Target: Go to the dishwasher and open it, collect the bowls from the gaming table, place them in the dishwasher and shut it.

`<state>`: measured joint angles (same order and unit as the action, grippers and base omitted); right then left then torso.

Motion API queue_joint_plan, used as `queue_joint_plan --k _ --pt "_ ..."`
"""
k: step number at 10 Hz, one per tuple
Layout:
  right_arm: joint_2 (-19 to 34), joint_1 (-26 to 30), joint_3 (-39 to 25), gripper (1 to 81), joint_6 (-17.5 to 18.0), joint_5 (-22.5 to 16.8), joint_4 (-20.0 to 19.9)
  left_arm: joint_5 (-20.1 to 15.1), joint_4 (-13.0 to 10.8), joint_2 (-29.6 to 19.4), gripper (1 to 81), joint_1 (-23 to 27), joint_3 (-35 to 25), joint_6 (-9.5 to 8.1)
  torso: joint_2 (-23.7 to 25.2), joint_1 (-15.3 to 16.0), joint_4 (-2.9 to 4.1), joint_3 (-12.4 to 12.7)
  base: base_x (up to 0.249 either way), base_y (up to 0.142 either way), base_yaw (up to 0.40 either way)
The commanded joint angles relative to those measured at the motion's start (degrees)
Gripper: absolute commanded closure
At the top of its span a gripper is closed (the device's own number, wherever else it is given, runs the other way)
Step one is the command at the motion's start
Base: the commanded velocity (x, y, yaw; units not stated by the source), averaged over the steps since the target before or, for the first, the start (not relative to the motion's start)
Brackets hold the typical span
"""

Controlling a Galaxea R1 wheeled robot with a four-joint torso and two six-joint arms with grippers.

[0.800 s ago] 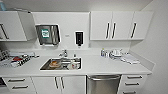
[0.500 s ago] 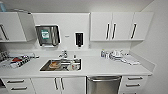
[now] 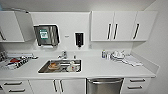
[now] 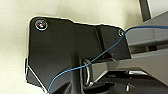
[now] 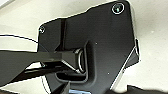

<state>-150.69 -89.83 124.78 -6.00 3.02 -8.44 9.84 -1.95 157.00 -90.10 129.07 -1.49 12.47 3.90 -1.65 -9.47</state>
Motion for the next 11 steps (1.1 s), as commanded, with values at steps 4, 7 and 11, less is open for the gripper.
queue_joint_plan --k 4,7,11 --pt "1.59 2.33 -0.78 1.0 -0.15 -3.37 0.35 -2.72 -0.6 -0.9 1.0 2.34 -0.66 0.26 0.0 0.02 0.0 0.0 0.107 0.0 0.0" --pt "1.68 2.33 -1.04 1.0 -0.15 -3.29 0.26 -2.72 -0.51 -0.9 1.0 2.34 -0.66 0.26 0.0 0.0 0.0 0.0 0.109 0.0 0.0" --pt "2.12 2.42 -1.39 1.0 -0.24 -3.9 0.44 -2.98 -0.77 -1.25 1.0 2.34 -0.66 0.08 -0.02 0.07 0.0 0.0 0.075 0.0 0.0"
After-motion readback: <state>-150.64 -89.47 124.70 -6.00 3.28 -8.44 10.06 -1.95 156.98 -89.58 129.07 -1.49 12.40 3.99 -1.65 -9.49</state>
